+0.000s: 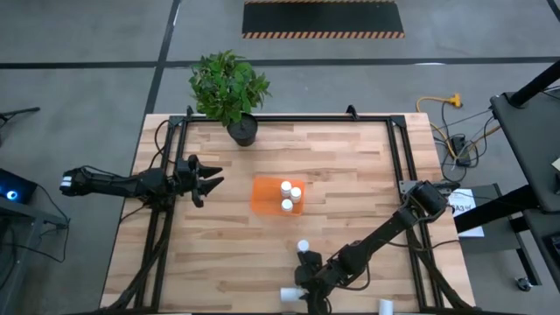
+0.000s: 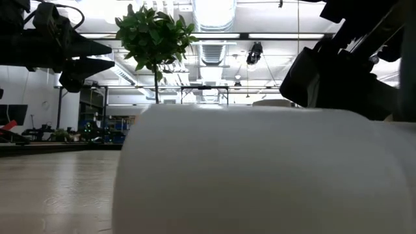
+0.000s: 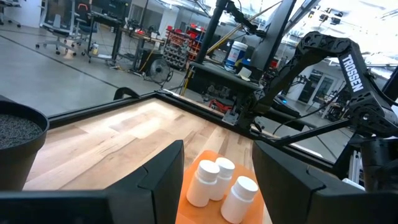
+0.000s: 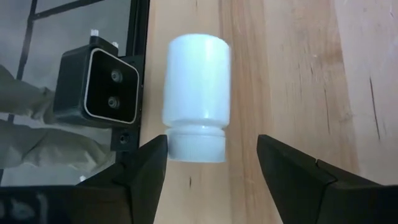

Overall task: Pick and place pill bottles into a basket
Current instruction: Adjust the white pill bottles on the table

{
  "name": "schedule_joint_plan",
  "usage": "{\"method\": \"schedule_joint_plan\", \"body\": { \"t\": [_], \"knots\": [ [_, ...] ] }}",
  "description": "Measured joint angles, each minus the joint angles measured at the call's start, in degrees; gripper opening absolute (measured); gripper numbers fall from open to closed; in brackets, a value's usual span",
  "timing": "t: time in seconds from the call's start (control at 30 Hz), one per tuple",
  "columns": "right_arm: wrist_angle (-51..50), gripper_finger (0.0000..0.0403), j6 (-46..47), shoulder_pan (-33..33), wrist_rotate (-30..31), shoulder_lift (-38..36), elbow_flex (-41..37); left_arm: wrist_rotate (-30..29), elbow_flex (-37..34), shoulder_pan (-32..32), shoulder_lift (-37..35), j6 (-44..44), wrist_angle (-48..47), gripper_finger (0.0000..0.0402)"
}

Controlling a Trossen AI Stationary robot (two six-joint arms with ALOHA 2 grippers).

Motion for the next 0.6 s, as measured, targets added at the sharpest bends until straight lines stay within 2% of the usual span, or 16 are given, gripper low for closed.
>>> {"method": "schedule_joint_plan", "body": {
  "t": [0.37, 0.6],
  "knots": [
    [-0.21, 0.0235, -2.62, 0.0, -0.02, 0.0, -0.01, 0.0, 0.0, 0.0, 0.0, 0.0, -0.01, 0.0173],
    [0.12, 0.0235, -11.47, 0.0, -0.07, 0.0, -0.01, 0.0, 0.0, 0.0, 0.0, 0.02, -0.01, 0.0173]
  ]
}}
